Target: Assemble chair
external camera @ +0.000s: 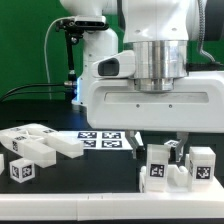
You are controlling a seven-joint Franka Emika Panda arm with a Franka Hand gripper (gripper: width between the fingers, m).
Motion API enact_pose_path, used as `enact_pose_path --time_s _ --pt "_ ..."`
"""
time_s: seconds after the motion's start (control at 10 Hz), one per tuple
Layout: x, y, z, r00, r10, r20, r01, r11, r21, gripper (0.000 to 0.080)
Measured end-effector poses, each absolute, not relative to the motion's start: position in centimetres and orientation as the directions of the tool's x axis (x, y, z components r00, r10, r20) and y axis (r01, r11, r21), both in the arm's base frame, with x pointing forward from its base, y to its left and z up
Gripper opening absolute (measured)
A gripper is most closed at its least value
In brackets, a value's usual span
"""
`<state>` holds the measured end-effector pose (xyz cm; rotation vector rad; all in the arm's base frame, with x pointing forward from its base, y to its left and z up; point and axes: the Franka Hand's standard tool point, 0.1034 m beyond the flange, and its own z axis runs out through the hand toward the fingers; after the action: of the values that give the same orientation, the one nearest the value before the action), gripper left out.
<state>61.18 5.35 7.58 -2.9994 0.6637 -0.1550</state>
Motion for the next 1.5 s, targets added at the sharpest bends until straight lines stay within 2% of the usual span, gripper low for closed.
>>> enact_pose_path --time_s 0.3,0.4,0.6,0.8,0.9,1.0,1.1,1.2,1.3,1.5 --pt "61.24 5.14 7.61 0.735 -0.676 0.054 -0.669 -0.736 -0.103 0.0284" --pt "61.21 5.05 7.58 0.579 -0.815 0.028 -0.809 -0.578 -0.110 0.0284" --pt "60.95 5.50 7.47 0.122 -0.992 -0.038 -0.987 -0.117 -0.110 0.0284" --pt "60.94 5.30 7.47 -0.055 -0.995 -0.078 -0.993 0.063 -0.103 0.0284" --pt "60.92 5.32 7.41 -0.084 -0.993 -0.080 -0.991 0.092 -0.100 0.0284" --pt "60.92 5.32 7.40 -0.069 -0.995 -0.078 -0.992 0.077 -0.102 0.0284" --pt "60.91 5.30 7.39 -0.044 -0.996 -0.075 -0.993 0.052 -0.103 0.0387" --pt "60.90 5.18 7.36 0.128 -0.990 -0.055 -0.986 -0.121 -0.114 0.0526" --pt "61.03 5.29 7.51 0.327 -0.944 -0.031 -0.939 -0.321 -0.123 0.0610" --pt "61.22 5.45 7.76 0.626 -0.780 0.010 -0.773 -0.622 -0.127 0.0642"
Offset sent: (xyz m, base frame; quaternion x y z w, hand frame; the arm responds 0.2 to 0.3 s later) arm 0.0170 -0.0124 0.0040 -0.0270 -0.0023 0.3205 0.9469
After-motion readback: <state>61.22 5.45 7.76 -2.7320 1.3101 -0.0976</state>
